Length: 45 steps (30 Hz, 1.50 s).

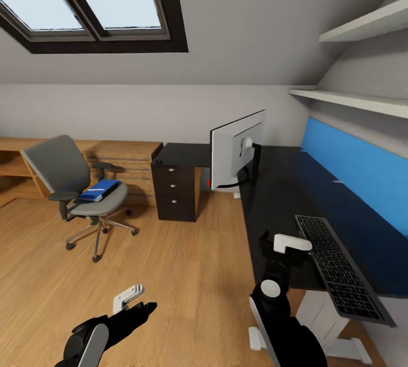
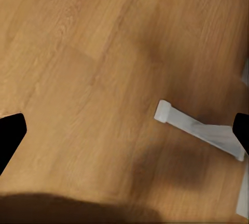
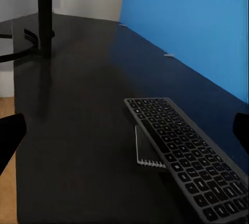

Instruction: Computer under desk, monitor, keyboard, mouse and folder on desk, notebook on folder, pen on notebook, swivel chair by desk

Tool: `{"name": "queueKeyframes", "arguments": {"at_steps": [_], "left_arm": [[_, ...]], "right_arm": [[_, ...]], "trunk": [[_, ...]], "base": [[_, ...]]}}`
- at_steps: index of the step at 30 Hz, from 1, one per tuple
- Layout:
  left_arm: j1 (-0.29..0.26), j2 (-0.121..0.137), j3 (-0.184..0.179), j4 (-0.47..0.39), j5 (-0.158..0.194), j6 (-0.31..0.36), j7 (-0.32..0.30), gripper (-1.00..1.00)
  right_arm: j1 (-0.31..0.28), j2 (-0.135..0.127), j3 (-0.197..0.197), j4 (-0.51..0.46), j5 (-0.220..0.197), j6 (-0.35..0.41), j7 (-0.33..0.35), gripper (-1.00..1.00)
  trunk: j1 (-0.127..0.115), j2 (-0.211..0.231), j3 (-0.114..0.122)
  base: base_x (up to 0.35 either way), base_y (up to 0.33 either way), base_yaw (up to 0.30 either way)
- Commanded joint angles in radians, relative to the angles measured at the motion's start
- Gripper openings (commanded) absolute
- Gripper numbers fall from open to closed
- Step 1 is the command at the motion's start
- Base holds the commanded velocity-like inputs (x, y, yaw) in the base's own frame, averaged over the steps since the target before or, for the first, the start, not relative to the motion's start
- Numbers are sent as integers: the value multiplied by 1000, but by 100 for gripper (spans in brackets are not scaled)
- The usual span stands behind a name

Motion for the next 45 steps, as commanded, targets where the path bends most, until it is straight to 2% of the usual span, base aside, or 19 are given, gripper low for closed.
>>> {"name": "queueKeyframes", "arguments": {"at_steps": [1, 7, 23, 29, 32, 36, 38, 39, 41, 42, 43, 44, 45], "left_arm": [[-1, -1, 2, -1, 10, 5, 8, 100], [-1, -1, 2, -1, 6, 5, 8, 100], [-1, 0, 2, -1, 6, 5, 8, 100], [-1, 0, 3, -1, 6, 5, 8, 100], [-1, 0, 3, -1, 6, 5, 8, 100], [-1, -1, 2, -1, 7, 5, 8, 100], [-1, 0, 2, -1, 7, 5, 8, 100], [-1, 0, 2, -1, 6, 5, 8, 100], [-1, 0, 2, -1, 7, 5, 8, 100], [-1, 0, 2, -1, 7, 5, 8, 100], [-1, 0, 2, -1, 7, 5, 8, 100], [-1, 2, 3, -1, 8, 5, 8, 100], [-1, 2, 3, -1, 8, 5, 8, 100]], "right_arm": [[-1, 0, 2, 0, 7, 8, -3, 100], [-1, 0, 17, 1, 9, 4, -4, 100], [-1, -6, 0, -1, 5, -3, -3, 100], [-1, -8, -15, -4, -59, -28, -3, 100], [-1, -10, -41, -9, -106, -34, -2, 100], [-1, -11, -59, -32, -132, -36, -1, 100], [-1, -11, -65, -45, -162, -39, -1, 100], [-1, -12, -78, -54, -241, -43, -1, 100], [-1, -14, -88, -60, -287, -45, -1, 100], [0, -17, -97, -69, -333, -47, -1, 100], [0, -20, -100, -76, -356, -47, -1, 100], [14, -32, -116, -98, -480, -64, 1, 100], [16, -33, -120, -99, -498, -74, 2, 100]], "trunk": [[0, -1, -1], [0, -1, -1], [0, -1, -1], [0, -1, -1], [0, -1, -1], [0, -1, -1], [0, -1, -1], [0, -1, -1], [0, -1, -1], [0, -1, -1], [0, -1, -1], [0, -1, -1], [0, -1, -1]], "base": [[-231, -261, 0], [-177, -296, 0], [-159, -314, 0], [-164, -314, 0], [-164, -314, 0], [-165, -313, 0], [-164, -299, 0], [-96, -161, 0], [-69, -116, 0], [-39, -66, 0], [-31, -53, 0], [-7, -11, 0], [-5, -9, 0]]}}
